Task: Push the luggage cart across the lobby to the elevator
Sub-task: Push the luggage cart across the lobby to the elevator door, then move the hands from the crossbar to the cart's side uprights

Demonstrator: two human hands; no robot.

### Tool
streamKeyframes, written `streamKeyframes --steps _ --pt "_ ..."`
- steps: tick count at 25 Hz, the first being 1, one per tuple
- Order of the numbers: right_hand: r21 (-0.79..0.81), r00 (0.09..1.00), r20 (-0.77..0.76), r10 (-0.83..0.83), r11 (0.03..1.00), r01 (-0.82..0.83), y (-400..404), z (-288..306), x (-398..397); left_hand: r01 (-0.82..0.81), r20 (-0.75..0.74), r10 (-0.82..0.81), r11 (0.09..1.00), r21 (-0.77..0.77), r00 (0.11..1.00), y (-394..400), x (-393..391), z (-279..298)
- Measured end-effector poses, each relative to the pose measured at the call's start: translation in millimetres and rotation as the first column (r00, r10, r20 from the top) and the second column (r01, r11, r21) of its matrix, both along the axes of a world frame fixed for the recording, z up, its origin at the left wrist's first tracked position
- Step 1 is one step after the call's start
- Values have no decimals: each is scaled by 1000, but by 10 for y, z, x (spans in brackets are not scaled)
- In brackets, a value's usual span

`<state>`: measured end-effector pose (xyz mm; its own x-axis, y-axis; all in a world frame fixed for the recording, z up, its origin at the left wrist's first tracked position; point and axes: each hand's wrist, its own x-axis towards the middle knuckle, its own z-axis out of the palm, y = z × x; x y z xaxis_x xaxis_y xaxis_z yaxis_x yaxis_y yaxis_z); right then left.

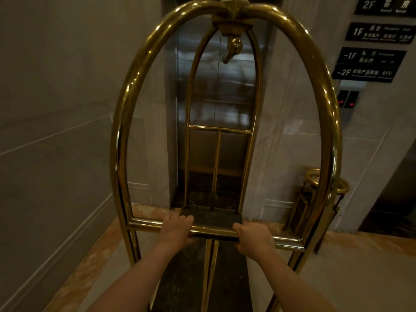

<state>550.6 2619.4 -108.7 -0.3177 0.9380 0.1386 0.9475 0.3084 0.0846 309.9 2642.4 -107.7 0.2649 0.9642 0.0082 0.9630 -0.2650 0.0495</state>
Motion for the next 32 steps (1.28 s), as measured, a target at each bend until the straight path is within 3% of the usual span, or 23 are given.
streamKeyframes --steps 3,5,6,8,9,10,12,15,17,22,26,29,31,32 --pt "-19 1000 -3 -17 1000 17 -23 14 -8 48 252 -19 993 -110 968 -73 -77 142" --pt "-18 1000 -2 -24 1000 24 -21 13 -18 -28 418 10 999 37 908 -118 -123 333" --pt "-17 1000 -3 -29 999 29 -22 5 -26 -135 431 27 966 220 902 -125 -149 456" --pt "-15 999 -18 -35 999 34 -23 6 -44 -358 464 72 742 566 883 -128 -258 732" --pt "-16 999 -25 -35 999 35 -17 8 -56 -454 529 74 620 640 846 -135 -351 879" --pt "-19 999 -31 -38 999 38 -16 11 -59 -541 611 58 537 648 790 -122 -455 997" --pt "-21 998 -45 -42 999 41 -27 16 -50 -679 756 51 481 555 653 -52 -677 1156" --pt "-20 998 -51 -35 999 34 -31 5 -31 -739 920 101 631 234 378 100 -877 1217" --pt "-17 998 -42 -36 999 35 -14 -15 -22 -698 947 124 705 126 296 157 -934 1193" --pt "15 996 -75 -41 999 42 10 -65 -32 -656 916 108 730 191 386 177 -1025 1153" --pt "-27 986 -154 -68 998 64 34 -78 -31 -650 915 110 737 186 387 144 -1003 1181" --pt "-83 925 -370 -81 995 54 -12 129 -17 -640 919 104 747 180 380 118 -1000 1199" --pt "269 868 -497 -13 948 168 -63 442 91 -643 920 107 745 176 376 111 -997 1204" --pt "469 857 -516 9 840 273 -98 647 178 -643 921 106 745 177 376 105 -991 1203"
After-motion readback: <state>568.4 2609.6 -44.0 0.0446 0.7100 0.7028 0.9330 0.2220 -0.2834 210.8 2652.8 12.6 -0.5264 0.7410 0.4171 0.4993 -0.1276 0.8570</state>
